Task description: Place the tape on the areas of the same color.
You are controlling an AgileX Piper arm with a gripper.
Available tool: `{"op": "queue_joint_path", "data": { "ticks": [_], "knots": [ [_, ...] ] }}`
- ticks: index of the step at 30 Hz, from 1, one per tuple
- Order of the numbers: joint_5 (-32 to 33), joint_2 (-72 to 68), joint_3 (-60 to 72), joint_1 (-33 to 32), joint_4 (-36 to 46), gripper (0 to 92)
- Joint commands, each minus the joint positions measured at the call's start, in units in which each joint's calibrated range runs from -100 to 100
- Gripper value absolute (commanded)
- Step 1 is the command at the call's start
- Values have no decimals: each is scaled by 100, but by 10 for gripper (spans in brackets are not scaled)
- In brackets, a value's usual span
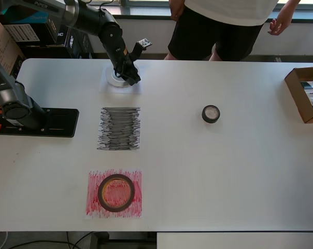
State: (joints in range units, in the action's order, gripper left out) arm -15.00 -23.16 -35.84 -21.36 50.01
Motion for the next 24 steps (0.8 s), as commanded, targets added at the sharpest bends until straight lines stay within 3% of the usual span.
{"op": "queue_joint_path", "data": {
  "ticks": [1,5,16,19,24],
  "knots": [
    [-14,24,9,12,-67,0],
    [-14,24,9,12,-67,29],
    [133,24,27,20,-67,465],
    [207,24,36,12,-76,516],
    [215,33,45,12,-76,521]
  ]
}}
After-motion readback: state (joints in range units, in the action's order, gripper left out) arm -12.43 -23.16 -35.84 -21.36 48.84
